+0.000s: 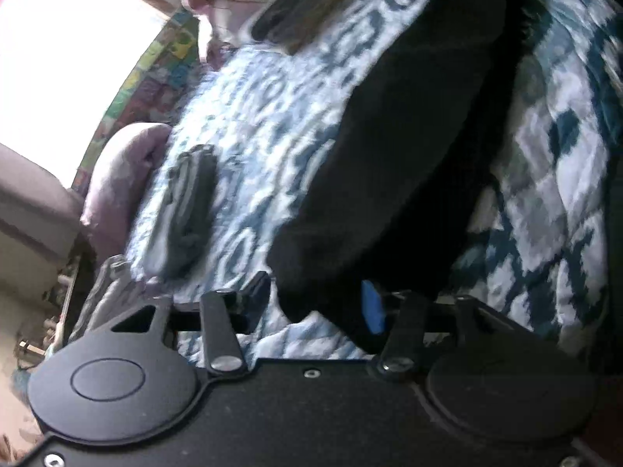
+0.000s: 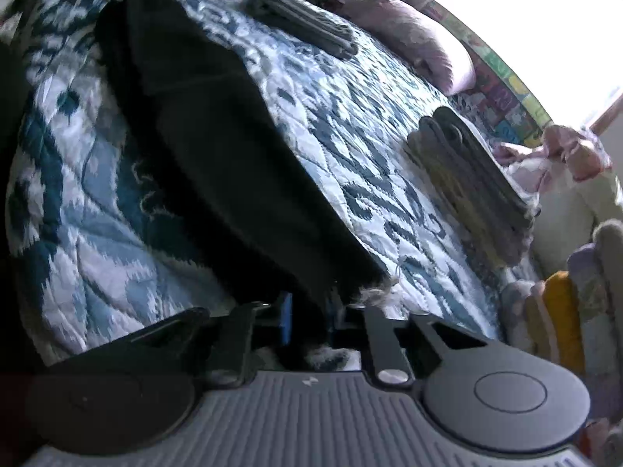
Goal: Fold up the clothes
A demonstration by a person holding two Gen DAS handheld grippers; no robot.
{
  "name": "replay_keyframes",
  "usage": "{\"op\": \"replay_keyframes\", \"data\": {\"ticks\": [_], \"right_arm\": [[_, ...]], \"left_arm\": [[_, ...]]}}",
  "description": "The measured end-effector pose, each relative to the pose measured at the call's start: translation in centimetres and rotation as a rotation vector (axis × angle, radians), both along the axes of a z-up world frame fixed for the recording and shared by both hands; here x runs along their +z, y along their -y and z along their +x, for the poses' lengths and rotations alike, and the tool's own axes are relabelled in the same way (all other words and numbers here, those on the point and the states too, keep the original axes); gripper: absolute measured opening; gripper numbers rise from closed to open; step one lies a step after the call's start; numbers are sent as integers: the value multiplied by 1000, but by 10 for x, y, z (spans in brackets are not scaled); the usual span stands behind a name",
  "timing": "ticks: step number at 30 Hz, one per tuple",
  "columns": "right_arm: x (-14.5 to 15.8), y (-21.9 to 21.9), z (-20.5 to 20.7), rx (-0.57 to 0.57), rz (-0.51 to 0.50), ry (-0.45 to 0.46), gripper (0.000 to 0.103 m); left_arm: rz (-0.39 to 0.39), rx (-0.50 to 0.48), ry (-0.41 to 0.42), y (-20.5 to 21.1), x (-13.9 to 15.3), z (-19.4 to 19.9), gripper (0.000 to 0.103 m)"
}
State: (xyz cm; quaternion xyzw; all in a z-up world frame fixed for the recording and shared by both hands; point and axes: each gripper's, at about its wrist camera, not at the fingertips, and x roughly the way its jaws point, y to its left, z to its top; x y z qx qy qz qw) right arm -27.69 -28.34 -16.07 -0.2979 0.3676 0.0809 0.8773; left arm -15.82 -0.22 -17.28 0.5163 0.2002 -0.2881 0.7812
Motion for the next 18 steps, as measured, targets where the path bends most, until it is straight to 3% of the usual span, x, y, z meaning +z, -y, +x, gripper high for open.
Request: {"op": "replay_keyframes", "data": {"ticks": [2,9,18], "right_arm": [[4,4,1,-15,31,7,6],[36,27,10,-76,171,48,5],[59,72,62,-196,315,67,5]], "left_arm": [[-1,2,5,1,0,2,21],[-301,90,-102,-11,48,24,17],[-552,254,-221,-15,66,86,16]]}}
